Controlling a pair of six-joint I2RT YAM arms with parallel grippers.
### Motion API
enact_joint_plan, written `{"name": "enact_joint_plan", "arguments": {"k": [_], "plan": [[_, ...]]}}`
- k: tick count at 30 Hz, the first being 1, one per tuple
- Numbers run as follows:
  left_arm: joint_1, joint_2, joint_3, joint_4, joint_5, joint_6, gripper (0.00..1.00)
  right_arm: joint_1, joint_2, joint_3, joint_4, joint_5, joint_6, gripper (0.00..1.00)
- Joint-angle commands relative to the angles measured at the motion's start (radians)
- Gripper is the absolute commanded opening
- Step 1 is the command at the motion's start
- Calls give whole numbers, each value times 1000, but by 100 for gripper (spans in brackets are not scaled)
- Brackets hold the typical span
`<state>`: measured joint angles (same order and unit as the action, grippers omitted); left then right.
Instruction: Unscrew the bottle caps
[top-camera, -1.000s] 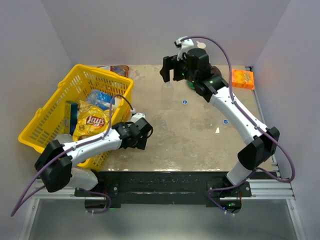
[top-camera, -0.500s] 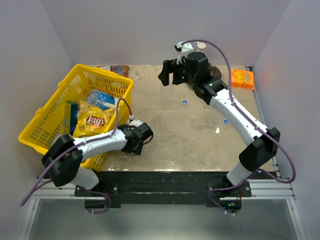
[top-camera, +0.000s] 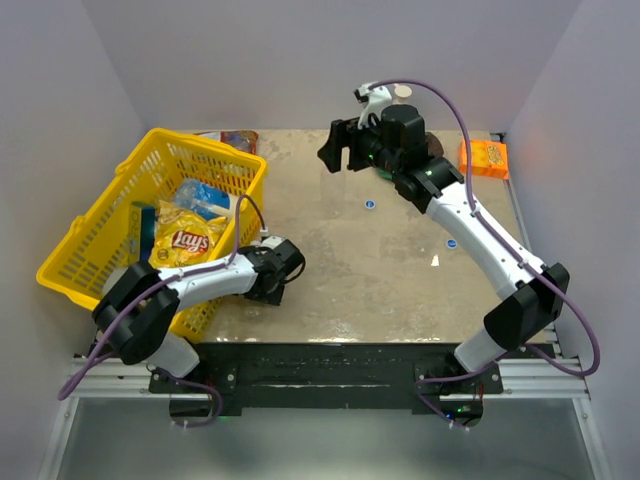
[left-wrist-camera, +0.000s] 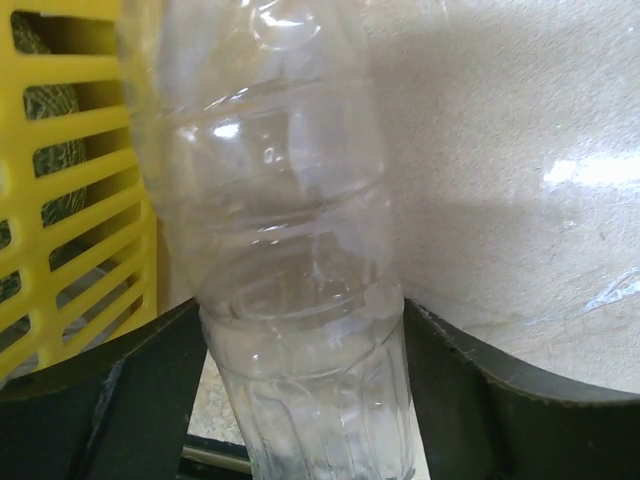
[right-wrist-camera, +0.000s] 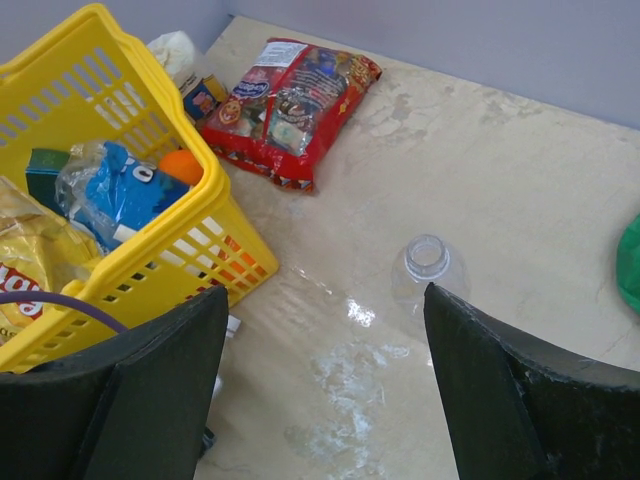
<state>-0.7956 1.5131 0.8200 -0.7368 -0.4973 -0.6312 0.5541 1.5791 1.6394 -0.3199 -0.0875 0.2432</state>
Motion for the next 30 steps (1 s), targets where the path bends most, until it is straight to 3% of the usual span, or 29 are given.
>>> {"name": "enact_joint_plan", "arguments": {"k": [1,4,10,19,30], "plan": [[12,35,-7,47,28,44,77,-3,-37,-4,35,-26,7,81],[12,38,-9,56,37,54,65,-3,-44,-7,25,-27,7,81],[-51,10,-1,74,57,64,56,-3,-74,-24,-1,-26,-1,80],[-214,-33,91,160,109,76,50,-3,-136,-39,-77,-47,-2,80],[-241,-252,85,434,324,77,50,-3,-220,-26,-223,-118,74,79]]}}
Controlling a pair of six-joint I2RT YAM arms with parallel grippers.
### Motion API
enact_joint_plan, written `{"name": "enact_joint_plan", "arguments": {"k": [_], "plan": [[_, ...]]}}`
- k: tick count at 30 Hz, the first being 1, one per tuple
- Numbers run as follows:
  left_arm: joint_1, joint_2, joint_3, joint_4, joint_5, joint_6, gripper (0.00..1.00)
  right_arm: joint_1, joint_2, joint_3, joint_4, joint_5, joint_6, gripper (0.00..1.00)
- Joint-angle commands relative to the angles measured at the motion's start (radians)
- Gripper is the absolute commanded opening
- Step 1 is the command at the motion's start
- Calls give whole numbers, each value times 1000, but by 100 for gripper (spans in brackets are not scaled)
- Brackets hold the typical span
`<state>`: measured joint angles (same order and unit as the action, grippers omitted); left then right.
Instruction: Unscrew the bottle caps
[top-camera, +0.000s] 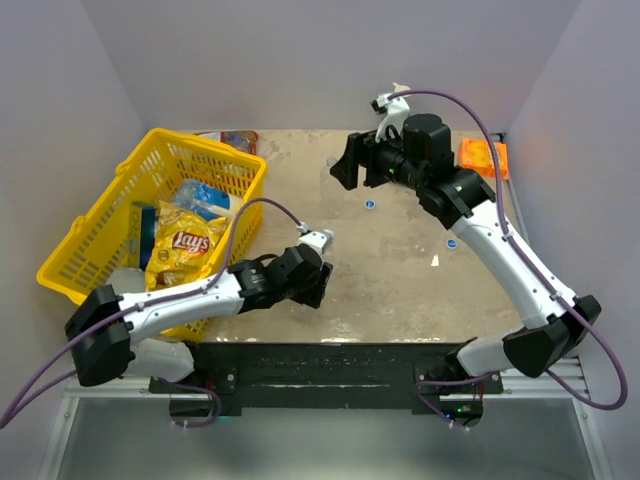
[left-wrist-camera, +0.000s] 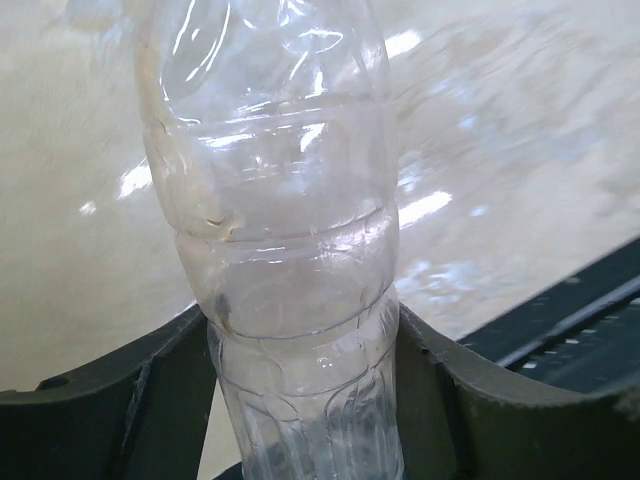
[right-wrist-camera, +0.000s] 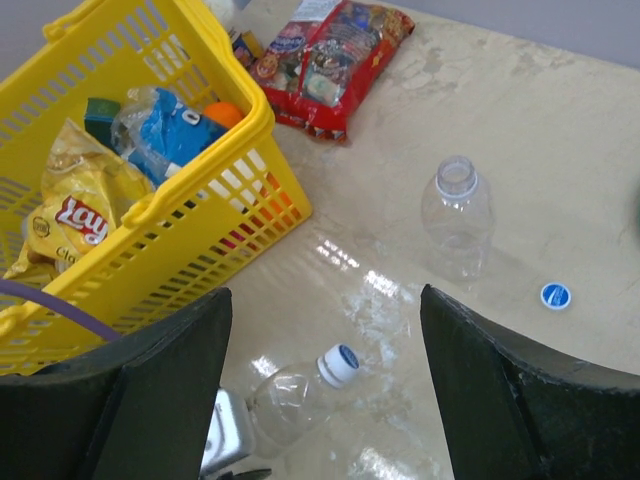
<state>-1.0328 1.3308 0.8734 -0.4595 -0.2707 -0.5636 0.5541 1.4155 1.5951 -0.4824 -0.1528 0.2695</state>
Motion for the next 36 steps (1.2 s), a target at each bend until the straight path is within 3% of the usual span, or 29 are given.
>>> {"name": "enact_joint_plan", "arguments": {"k": [1,7,13,36], "plan": [[-3,-96,24,195,108,8,50,-3,-61,19,-79,-63,66,79],[-3,-224,-36,375,188,-18,48,-3,-72,42,-180,-152,148,77],[-1,-370,-160,599,209,-58,46,-2,-113,-9,-148,-215,215,72],[-1,-432,-217,683,195,-70,40,20,-81,-53,-79,-314,255,61]]}}
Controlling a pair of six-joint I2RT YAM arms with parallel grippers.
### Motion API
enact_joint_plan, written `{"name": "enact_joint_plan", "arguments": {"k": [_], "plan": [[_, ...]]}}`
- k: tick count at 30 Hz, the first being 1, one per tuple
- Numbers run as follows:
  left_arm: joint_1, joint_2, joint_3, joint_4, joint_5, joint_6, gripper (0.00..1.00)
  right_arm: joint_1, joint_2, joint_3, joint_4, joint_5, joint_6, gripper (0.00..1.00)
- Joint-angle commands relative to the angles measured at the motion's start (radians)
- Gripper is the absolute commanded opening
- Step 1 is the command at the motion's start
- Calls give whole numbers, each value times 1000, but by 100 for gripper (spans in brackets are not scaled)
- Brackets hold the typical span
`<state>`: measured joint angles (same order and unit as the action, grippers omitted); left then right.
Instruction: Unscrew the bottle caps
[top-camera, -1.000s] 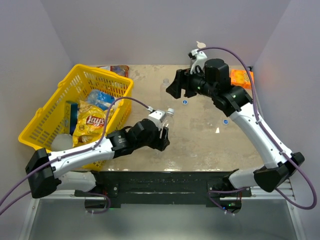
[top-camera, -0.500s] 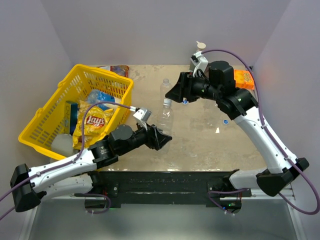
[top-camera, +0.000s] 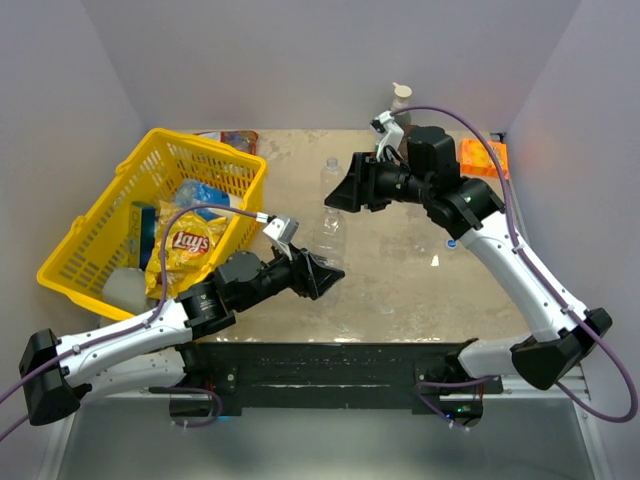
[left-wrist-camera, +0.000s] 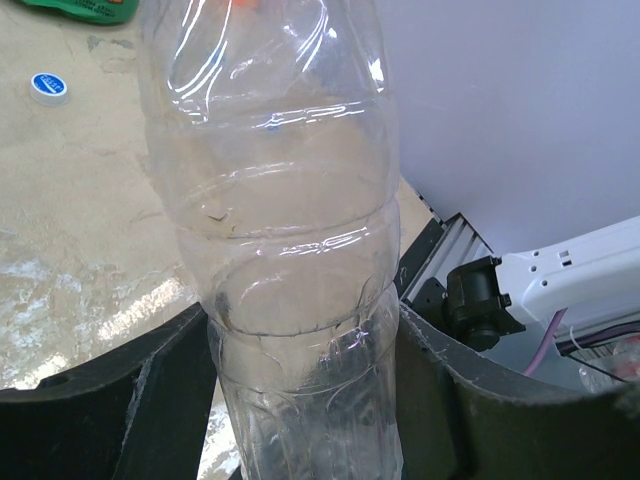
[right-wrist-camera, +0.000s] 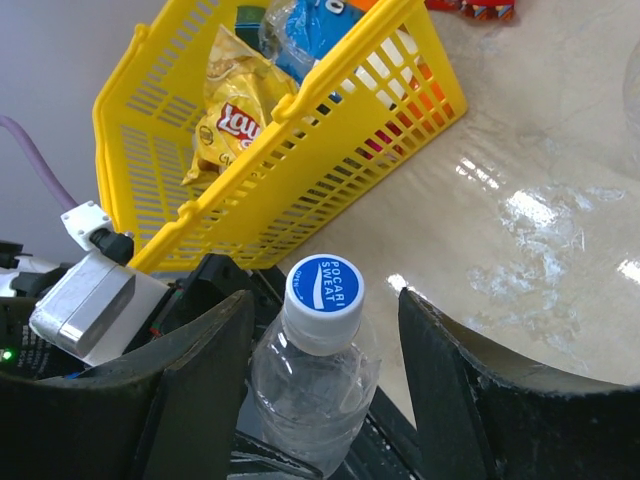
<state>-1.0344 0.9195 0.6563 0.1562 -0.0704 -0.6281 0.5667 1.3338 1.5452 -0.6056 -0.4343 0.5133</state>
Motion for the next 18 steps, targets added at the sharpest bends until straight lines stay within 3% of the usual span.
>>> {"name": "enact_joint_plan", "arguments": {"k": [1,11,18], "plan": [[0,-18,0,69,-3,-5,40,9,-2,-5,49,-31,11,60],[0,-2,6,77,23,1,38,10,-2,-17,81,-29,19,45],[0,4,11,105,66,22,37,10,1,-45,115,-107,14,8]]}}
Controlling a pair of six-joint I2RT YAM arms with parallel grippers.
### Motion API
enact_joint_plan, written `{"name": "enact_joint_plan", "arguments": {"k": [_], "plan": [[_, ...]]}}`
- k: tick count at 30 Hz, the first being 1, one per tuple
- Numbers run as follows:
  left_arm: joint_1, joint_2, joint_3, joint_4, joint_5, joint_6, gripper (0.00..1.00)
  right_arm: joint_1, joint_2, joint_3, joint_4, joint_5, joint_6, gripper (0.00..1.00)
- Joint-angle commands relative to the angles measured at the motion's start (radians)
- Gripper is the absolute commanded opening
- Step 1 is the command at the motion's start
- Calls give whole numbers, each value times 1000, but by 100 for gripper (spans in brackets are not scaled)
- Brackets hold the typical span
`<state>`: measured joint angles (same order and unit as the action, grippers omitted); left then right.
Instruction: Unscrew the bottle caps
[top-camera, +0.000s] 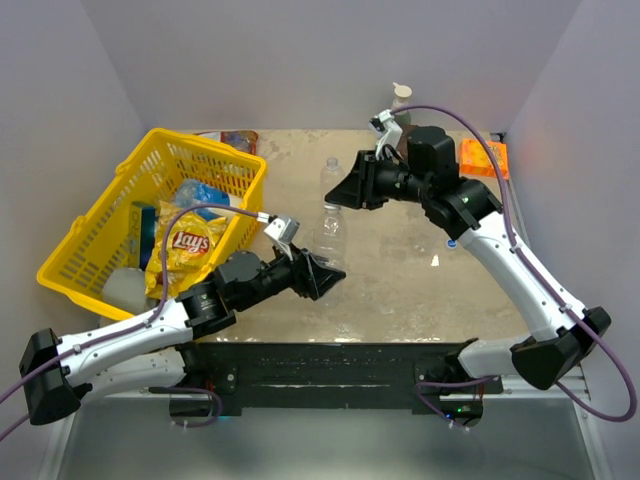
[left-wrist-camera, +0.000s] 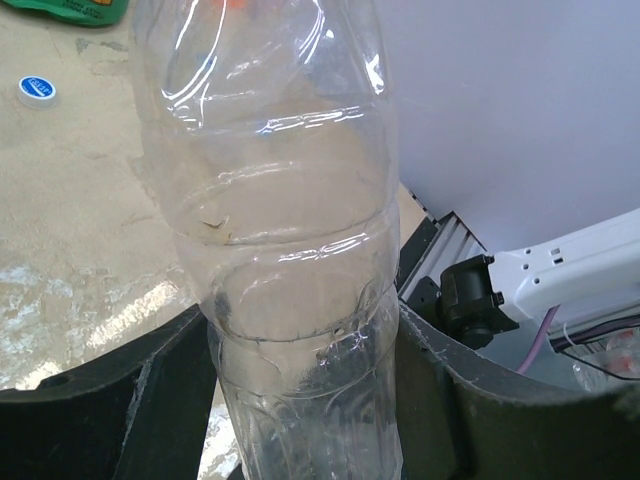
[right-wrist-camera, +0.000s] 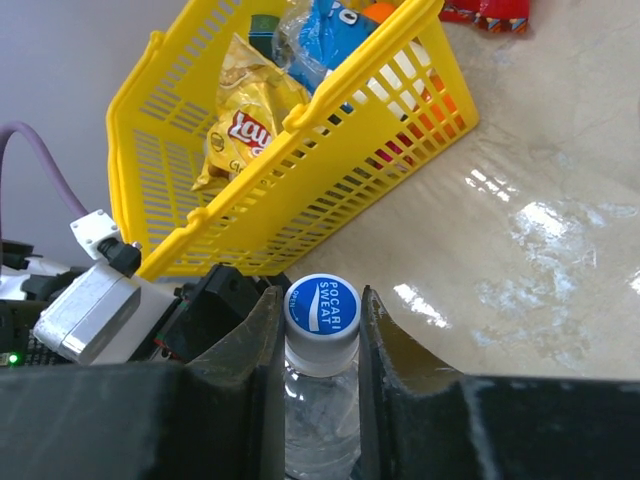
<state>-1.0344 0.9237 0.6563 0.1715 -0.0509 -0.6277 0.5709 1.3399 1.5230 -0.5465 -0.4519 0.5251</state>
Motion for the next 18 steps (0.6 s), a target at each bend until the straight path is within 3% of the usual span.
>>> {"name": "enact_joint_plan", "arguments": {"k": [1,2,13,18], "plan": [[0,-2,11,92,46,25,37,6,-1,-27,63,-109,-5,5],[0,-6,9,98,77,34,37,4,1,-33,71,-132,-11,0],[25,-117,-61,207,223,42,36,-6,87,-12,51,-689,-230,0],[59,-167,-86,235,319,3,36,-8,97,-14,25,-823,-303,0]]}}
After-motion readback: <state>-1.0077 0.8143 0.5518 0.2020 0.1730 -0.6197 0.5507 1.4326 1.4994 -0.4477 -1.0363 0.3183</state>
